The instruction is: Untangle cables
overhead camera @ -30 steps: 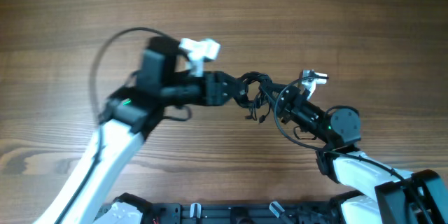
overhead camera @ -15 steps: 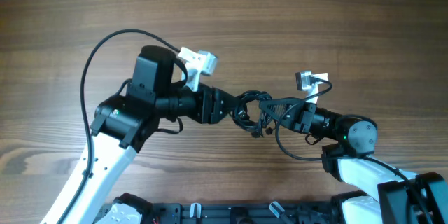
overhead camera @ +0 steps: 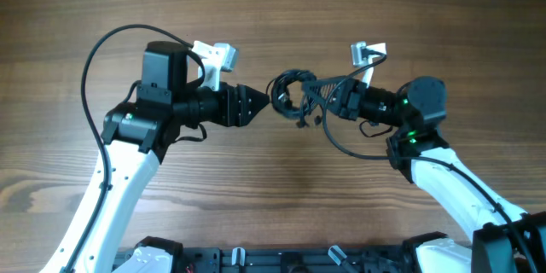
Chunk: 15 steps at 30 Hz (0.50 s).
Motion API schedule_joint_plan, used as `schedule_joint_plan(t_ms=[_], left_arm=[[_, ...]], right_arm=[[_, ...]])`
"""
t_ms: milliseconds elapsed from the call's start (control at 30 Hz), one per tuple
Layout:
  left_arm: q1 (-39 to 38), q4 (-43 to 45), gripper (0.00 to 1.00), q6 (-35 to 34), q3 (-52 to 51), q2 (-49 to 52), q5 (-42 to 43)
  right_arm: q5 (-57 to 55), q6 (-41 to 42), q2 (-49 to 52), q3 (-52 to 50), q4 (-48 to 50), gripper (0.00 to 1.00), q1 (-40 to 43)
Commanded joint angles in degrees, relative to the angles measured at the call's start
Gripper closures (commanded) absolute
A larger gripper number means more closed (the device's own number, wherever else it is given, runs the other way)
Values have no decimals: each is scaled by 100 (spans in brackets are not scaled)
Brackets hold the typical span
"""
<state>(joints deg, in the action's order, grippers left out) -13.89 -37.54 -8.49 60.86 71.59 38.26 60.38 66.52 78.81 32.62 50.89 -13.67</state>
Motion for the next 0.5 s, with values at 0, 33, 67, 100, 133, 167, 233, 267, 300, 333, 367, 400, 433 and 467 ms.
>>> schedule_joint_plan(t_ms=[0,33,67,100,133,167,233,267,300,333,367,400,433,467], left_arm=[[57,26,29,990,17,-76,935],[57,26,30,1025,17,-76,994],[57,24,31,1023,17,-76,997],[57,22,33,1025,17,-76,1054],[57,24,36,1029,17,-76,1169],[55,15,45,1102,17,-76,1235],[57,-28,69,1113,17,-66,1228],[57,-39,82,1113,17,-66,1226],[57,-44,89,1110,17,-66,1226],[57,-44,96,1110,17,-66,1228],[55,-46,96,1108,17,-66,1228],[55,-48,96,1108,17,-66,1231],[55,-48,96,1108,17,-66,1228],[57,-48,96,1108,17,-66,1228]], right_arm=[[382,247,-20,155,136,96,-345],[380,251,-2,155,136,96,-476],[380,251,15,155,138,96,-533],[378,256,46,155,136,96,-581],[378,275,96,155,136,96,-636],[380,308,131,155,138,96,-664],[382,306,153,155,146,96,-673],[382,308,153,155,197,96,-673],[385,308,153,155,201,96,-673],[435,313,151,155,201,96,-673],[483,313,153,155,203,96,-673],[529,315,153,155,205,96,-673],[538,315,153,155,203,94,-673],[531,313,151,155,208,94,-673]])
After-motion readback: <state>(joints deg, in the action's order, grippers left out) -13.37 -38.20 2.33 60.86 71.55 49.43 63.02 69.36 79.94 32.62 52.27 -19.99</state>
